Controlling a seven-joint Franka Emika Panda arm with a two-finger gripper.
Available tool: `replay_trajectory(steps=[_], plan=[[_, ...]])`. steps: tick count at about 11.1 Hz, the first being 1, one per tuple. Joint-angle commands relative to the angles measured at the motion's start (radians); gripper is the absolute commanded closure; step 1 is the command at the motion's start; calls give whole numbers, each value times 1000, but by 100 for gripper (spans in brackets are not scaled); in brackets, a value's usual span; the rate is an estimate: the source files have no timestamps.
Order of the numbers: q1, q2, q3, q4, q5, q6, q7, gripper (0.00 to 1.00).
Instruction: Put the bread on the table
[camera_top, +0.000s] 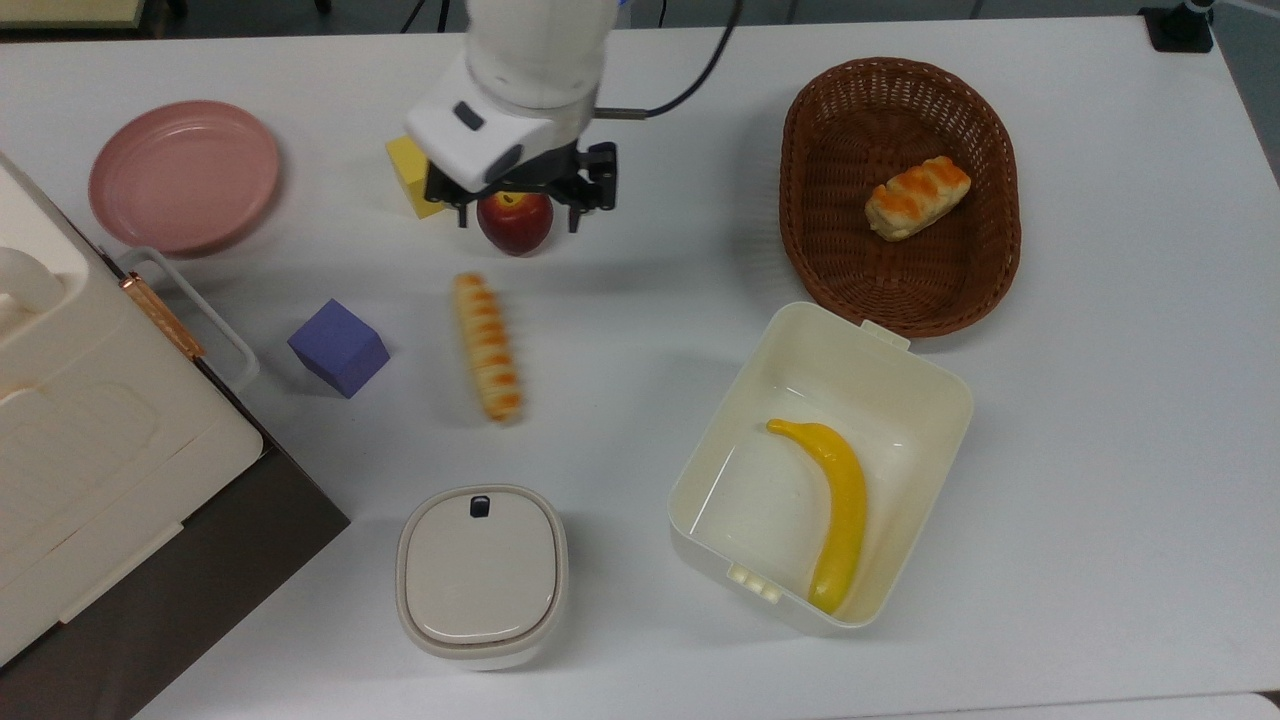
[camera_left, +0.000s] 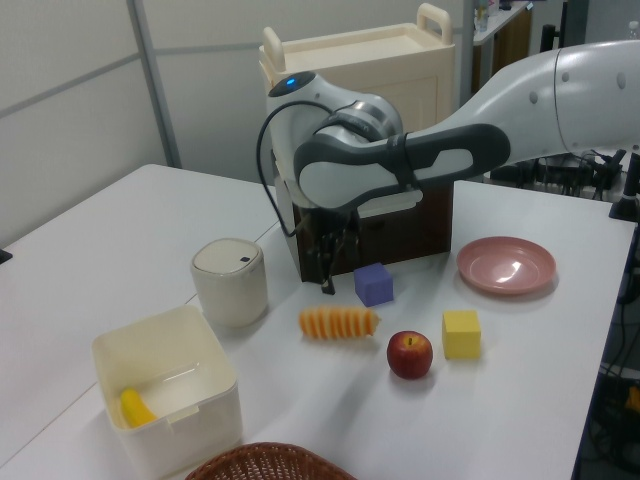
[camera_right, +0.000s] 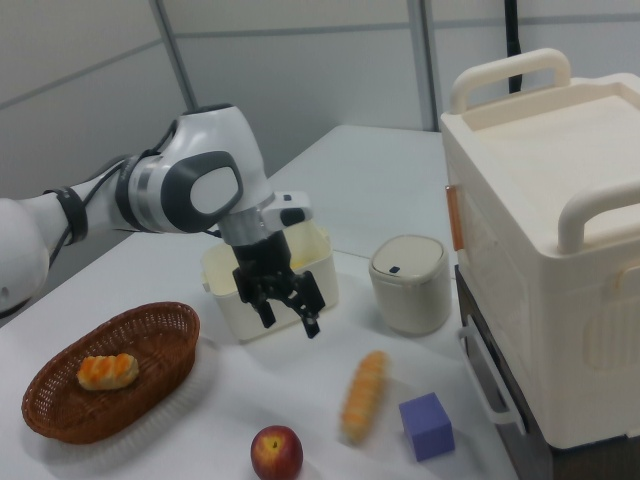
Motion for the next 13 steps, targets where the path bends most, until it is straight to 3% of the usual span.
replay_trajectory(steps=[1,5,10,12,13], plan=[[-56,-79,0,-26,-3,-15,-67,0],[-90,-156,2,-26,5,-79,-53,0],[-84,-223,-26,-26,117,-120,-6,0],[-84,-237,-43,-25,195,-143,-10,0],[-81,-237,-40,-26,195,-145,-9,0]])
